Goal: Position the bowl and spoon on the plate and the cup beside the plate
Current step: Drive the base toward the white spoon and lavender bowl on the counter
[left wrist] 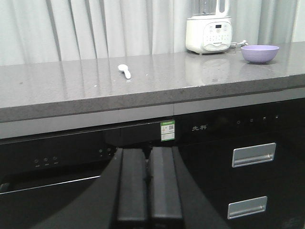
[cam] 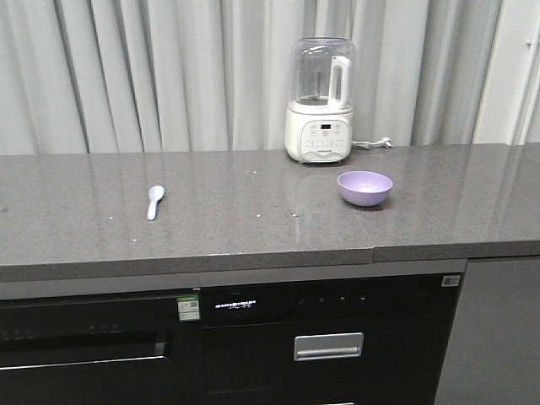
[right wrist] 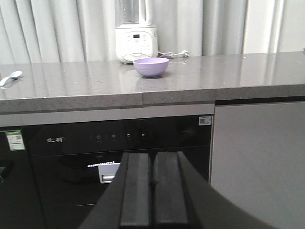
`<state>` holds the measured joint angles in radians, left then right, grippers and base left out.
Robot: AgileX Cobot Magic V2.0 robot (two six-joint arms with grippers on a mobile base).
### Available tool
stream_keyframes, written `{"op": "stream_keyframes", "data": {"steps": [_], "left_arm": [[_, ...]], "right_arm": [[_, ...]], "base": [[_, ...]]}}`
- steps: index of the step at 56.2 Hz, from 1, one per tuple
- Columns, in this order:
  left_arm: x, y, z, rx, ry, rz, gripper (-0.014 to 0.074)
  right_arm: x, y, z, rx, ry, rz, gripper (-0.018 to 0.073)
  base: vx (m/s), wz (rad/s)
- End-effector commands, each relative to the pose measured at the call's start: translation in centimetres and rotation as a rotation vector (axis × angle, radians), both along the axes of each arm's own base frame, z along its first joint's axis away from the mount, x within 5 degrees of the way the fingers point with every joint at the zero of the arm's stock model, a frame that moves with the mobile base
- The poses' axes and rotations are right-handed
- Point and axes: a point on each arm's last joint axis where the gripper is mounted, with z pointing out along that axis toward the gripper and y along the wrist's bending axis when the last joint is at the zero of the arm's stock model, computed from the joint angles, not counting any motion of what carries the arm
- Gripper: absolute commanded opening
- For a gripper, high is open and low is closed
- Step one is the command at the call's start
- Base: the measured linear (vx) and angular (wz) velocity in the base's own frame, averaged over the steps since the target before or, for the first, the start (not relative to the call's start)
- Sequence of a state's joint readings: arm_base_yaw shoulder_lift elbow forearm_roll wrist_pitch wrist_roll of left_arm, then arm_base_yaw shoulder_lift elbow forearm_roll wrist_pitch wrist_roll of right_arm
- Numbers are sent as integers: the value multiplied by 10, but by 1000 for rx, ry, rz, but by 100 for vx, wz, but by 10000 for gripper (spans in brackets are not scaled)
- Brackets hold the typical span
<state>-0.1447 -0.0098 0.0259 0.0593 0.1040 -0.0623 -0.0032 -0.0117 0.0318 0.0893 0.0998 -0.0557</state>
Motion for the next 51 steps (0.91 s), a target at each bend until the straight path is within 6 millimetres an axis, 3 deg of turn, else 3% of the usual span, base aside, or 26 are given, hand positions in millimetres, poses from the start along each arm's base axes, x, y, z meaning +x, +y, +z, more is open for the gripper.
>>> {"op": "stream_keyframes", "data": {"steps": [1, 51], "left_arm": [[-2, 0, 16, -23, -111, -3, -6], [-2, 0, 16, -23, -111, -3, -6]], "right_arm": [[0, -1, 7, -9, -84, -12, -8], [0, -1, 7, -9, -84, -12, -8]], "base": [[9, -15], [21, -18]]}}
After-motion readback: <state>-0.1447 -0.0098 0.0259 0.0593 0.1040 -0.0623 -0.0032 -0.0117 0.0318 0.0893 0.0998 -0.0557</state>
